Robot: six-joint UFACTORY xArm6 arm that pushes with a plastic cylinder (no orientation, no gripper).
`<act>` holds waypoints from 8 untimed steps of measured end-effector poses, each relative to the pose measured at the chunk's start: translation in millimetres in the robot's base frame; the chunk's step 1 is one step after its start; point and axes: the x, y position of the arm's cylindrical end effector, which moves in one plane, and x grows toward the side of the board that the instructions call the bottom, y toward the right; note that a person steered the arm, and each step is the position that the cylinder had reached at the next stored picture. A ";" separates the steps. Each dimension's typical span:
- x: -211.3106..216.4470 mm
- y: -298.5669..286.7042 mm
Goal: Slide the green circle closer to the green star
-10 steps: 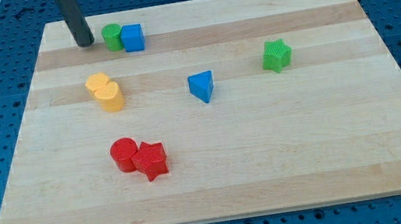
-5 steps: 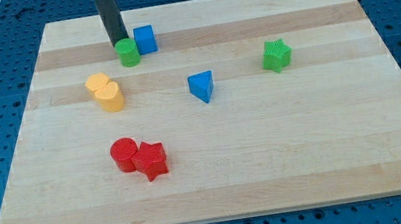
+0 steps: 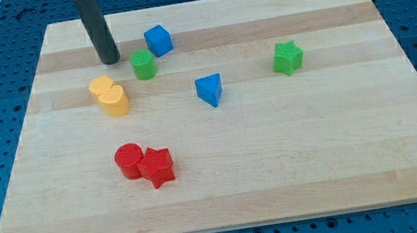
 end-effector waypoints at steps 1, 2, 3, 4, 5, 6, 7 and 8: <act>9.3 1.3; 12.4 18.6; 12.4 65.1; 12.3 107.7; 13.5 96.6; 13.5 71.4; 18.8 65.6; 34.0 79.3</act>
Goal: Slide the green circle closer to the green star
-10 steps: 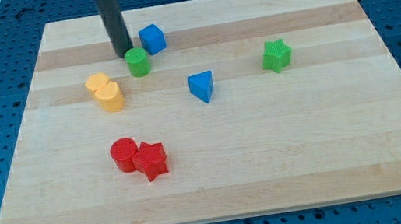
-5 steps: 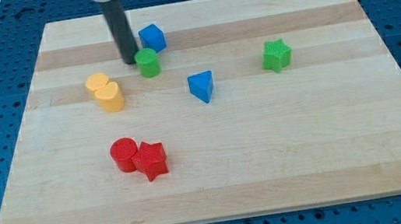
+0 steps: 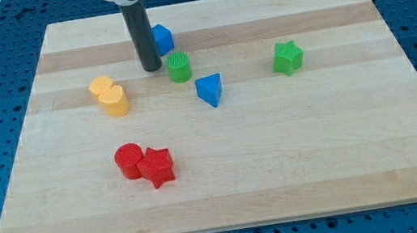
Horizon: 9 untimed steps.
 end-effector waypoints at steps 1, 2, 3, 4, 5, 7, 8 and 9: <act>7.5 35.1; 7.4 88.8; 7.4 118.8; 10.1 115.3; 14.3 93.2; 37.3 88.3; 46.1 111.8; 46.1 145.1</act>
